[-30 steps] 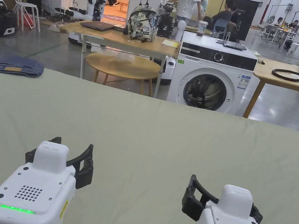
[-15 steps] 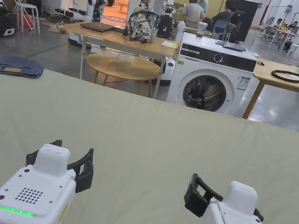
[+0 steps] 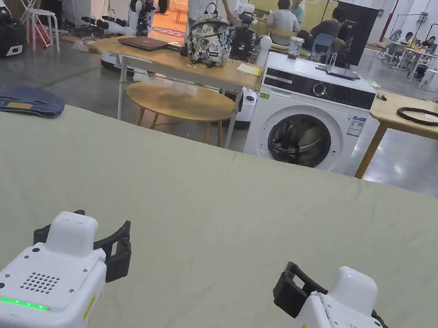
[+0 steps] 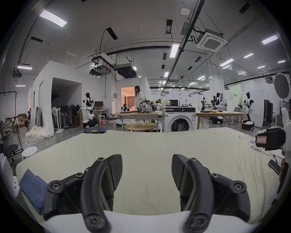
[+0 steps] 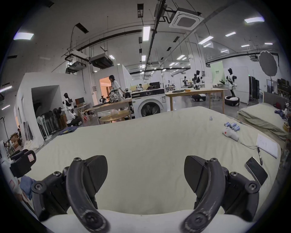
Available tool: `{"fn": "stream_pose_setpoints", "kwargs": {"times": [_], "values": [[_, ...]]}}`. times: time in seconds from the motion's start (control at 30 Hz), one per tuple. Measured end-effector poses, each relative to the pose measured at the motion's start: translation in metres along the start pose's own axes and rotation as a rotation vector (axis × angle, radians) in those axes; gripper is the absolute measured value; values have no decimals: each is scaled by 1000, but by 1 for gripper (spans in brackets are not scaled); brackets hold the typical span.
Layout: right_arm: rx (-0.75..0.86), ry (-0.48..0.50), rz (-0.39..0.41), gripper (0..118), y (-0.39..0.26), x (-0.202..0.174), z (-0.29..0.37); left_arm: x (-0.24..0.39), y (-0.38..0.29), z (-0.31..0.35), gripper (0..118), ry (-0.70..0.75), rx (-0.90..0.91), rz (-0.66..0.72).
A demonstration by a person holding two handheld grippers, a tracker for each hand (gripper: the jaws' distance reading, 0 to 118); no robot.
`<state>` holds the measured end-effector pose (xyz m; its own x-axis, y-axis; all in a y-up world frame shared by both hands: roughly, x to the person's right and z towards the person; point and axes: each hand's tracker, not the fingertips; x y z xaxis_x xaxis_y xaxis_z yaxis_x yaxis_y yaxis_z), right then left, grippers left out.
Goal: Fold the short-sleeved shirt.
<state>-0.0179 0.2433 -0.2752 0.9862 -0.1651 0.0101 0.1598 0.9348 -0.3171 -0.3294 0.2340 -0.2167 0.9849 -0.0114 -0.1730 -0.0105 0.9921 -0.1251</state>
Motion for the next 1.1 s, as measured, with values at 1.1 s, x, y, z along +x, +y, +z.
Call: {"fn": "stream_pose_setpoints", "kwargs": {"times": [1.1], "values": [[14, -84, 82, 101, -4, -5, -6, 1, -1, -3, 64, 61, -18, 19]]}}
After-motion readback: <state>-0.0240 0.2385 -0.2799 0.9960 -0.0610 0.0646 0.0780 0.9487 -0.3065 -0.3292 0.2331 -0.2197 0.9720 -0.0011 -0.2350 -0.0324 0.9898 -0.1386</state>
